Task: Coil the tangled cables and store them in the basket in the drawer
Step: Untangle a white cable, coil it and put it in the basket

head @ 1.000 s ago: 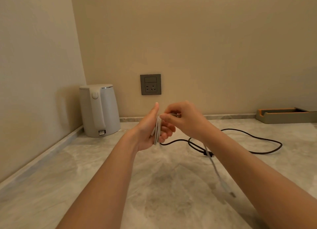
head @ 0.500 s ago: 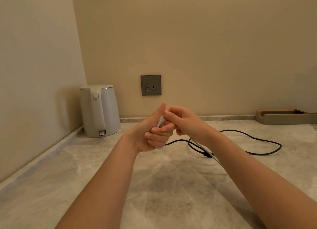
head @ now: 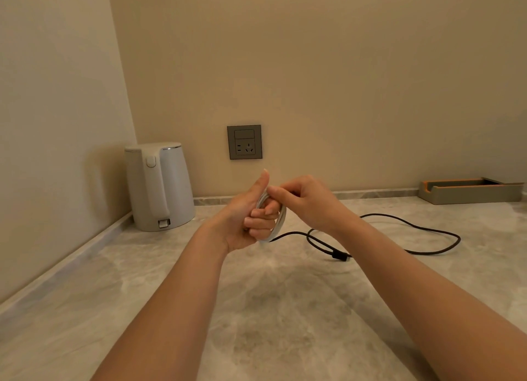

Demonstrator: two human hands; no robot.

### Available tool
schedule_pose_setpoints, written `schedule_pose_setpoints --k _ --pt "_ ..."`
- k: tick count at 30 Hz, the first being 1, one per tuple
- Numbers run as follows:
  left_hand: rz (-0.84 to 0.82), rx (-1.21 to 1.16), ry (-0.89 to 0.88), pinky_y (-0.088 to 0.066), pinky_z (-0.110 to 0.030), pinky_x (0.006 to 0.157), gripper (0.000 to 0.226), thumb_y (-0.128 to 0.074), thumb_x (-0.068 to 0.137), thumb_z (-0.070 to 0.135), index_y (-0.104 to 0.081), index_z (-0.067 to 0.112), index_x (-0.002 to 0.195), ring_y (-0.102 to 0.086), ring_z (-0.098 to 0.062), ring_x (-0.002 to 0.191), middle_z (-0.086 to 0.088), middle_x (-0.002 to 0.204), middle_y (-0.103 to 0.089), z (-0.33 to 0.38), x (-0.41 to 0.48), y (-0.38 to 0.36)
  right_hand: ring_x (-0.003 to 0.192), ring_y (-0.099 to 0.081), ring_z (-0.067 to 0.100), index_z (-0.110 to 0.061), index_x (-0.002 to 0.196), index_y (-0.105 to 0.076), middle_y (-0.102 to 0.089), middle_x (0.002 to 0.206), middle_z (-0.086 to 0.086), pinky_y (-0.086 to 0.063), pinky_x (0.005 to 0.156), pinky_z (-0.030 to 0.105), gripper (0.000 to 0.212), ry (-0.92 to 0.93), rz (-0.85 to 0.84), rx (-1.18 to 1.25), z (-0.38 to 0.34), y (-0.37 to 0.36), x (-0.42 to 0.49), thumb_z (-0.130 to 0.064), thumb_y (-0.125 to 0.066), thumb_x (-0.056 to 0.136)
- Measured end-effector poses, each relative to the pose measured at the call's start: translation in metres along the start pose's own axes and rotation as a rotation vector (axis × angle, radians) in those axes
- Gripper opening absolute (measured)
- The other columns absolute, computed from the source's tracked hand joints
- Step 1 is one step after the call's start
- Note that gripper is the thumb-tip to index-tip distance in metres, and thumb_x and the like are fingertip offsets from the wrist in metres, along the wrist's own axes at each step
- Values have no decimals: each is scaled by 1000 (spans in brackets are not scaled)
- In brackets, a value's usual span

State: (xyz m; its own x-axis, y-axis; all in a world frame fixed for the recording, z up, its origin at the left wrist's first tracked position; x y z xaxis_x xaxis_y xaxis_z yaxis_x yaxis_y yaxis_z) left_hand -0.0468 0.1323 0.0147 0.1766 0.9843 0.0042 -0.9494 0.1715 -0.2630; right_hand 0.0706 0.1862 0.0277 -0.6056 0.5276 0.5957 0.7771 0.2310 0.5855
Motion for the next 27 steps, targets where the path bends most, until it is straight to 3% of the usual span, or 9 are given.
schedule_pose_setpoints --k 5,8,12,15,18,20,22,25,27 --pt "373 92 -195 -24 -14 31 53 -40 97 48 -45 8 64 -25 -2 27 8 36 -30 4 5 -2 43 -24 10 -22 45 -35 -24 46 -8 -19 44 21 54 -21 182 -49 -1 -1 -2 -24 -57 94" --pt "544 237 -389 -32 -17 36 52 -38 101 42 -52 7 64 -34 -5 31 7 39 -38 4 9 -9 43 -24 10 -15 49 -38 -26 47 -5 -19 45 21 50 -67 302 -6 1 -4 -3 -26 -55 95" --pt "729 618 -693 -39 -25 49 46 -39 101 37 -53 18 61 -45 -8 44 2 49 -47 2 8 -17 45 -24 10 -9 52 -41 -27 46 -4 -19 45 22 49 -94 471 59 -1 -2 -3 -27 -53 96" --pt "749 683 -740 -41 -29 52 43 -36 100 40 -58 21 69 -50 -15 49 0 55 -49 0 5 -20 44 -23 10 -11 51 -35 -24 46 -6 -20 44 21 51 -113 559 100 -6 -6 -5 -26 -53 96" --pt "778 667 -731 -37 -29 46 49 -38 98 46 -46 24 56 -49 -20 41 0 49 -44 5 4 -17 46 -21 9 6 57 -40 -26 50 -1 -19 45 21 54 -167 601 193 -10 -11 -7 -29 -52 96" --pt "830 700 -771 -32 -38 50 55 -38 97 47 -34 16 51 -38 -21 47 -3 48 -34 9 2 -12 48 -21 10 11 64 -43 -25 51 -1 -22 48 26 54 -220 582 341 -14 -17 -8 -31 -52 96" --pt "898 678 -789 -27 -33 53 57 -35 100 41 -30 15 50 -30 -18 49 -3 49 -32 14 0 -7 49 -21 13 8 67 -47 -24 53 0 -22 51 29 51 -267 482 510 -19 -23 -8 -33 -50 97" --pt "987 589 -718 -27 -31 54 55 -28 104 28 -34 16 51 -35 -16 49 -1 51 -40 18 -2 3 43 -21 7 -5 68 -48 -27 47 -9 -23 42 19 40 -316 267 662 -23 -26 -7 -29 -44 100" --pt "967 539 -644 -28 -30 56 52 -29 102 22 -39 15 52 -34 -17 48 -1 51 -41 18 -1 12 42 -24 5 -15 60 -48 -31 45 -14 -25 40 16 42 -326 201 631 -20 -22 -6 -25 -42 101"
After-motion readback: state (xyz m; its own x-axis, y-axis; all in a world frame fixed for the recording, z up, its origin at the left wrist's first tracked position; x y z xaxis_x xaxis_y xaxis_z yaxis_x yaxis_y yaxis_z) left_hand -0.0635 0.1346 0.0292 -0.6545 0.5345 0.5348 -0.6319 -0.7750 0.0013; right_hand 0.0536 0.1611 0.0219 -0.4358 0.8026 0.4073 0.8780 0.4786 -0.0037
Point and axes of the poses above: each hand's wrist, its own x-axis towards the middle knuckle, its own y-axis out of the back of the hand, z = x × y, the point moved 2 cm from there along x, towards the middle knuckle
